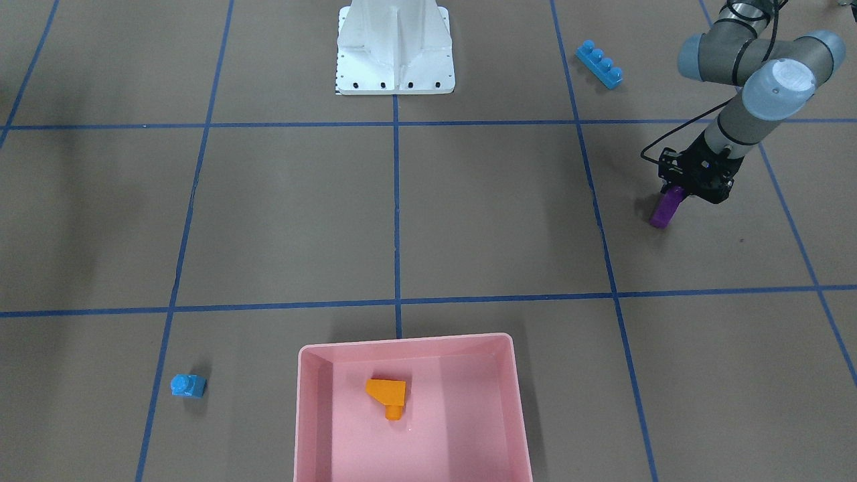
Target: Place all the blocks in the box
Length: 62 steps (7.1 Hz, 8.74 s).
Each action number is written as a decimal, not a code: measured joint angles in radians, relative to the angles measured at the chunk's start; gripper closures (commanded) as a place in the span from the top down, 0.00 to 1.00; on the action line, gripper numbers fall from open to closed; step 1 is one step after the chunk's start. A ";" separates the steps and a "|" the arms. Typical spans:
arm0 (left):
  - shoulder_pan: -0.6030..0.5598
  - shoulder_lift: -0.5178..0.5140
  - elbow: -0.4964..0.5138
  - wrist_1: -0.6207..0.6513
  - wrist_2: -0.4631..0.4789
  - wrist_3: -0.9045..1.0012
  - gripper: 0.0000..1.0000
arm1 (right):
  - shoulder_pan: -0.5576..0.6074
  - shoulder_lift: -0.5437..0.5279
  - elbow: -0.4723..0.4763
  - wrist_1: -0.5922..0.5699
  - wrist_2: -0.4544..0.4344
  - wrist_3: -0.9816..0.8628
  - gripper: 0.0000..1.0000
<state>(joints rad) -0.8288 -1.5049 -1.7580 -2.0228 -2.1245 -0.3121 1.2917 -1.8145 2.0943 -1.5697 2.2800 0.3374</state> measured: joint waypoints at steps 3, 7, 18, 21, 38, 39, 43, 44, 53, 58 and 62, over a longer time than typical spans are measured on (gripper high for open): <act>-0.009 -0.068 -0.074 0.004 0.005 -0.360 0.00 | -0.002 0.057 -0.044 0.004 0.000 0.000 1.00; -0.028 -0.402 -0.039 0.181 0.004 -0.564 0.00 | -0.005 0.211 -0.180 0.004 -0.001 0.000 1.00; -0.071 -1.299 1.035 0.148 0.098 -0.682 0.99 | -0.035 0.389 -0.319 0.004 -0.001 0.001 1.00; -0.050 -1.302 1.038 0.139 0.098 -0.610 1.00 | -0.043 0.390 -0.319 0.004 -0.001 0.000 1.00; -0.167 -0.630 0.230 0.299 0.024 -0.138 1.00 | -0.353 0.986 -1.064 0.451 -0.297 0.601 0.53; -0.165 -0.631 0.230 0.298 0.025 -0.147 1.00 | -0.356 0.982 -1.072 0.451 -0.301 0.600 0.51; -0.163 -0.633 0.230 0.297 0.026 -0.165 1.00 | -0.359 0.981 -1.081 0.451 -0.312 0.599 0.25; -0.163 -0.634 0.230 0.297 0.026 -0.165 1.00 | -0.359 0.983 -1.081 0.451 -0.312 0.599 0.18; -0.164 -0.634 0.228 0.296 0.024 -0.186 1.00 | -0.313 1.232 -1.080 0.438 -0.291 1.039 0.00; -0.164 -0.634 0.227 0.297 0.025 -0.200 1.00 | -0.385 1.444 -1.334 0.416 -0.362 1.059 1.00; -0.163 -0.480 0.052 0.303 0.025 -0.306 1.00 | -0.334 1.302 -1.042 0.115 -0.293 0.821 1.00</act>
<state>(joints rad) -0.9922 -1.9845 -1.7063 -1.7199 -2.0997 -0.6179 0.9581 -0.5121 1.0526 -1.4551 1.9866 1.1588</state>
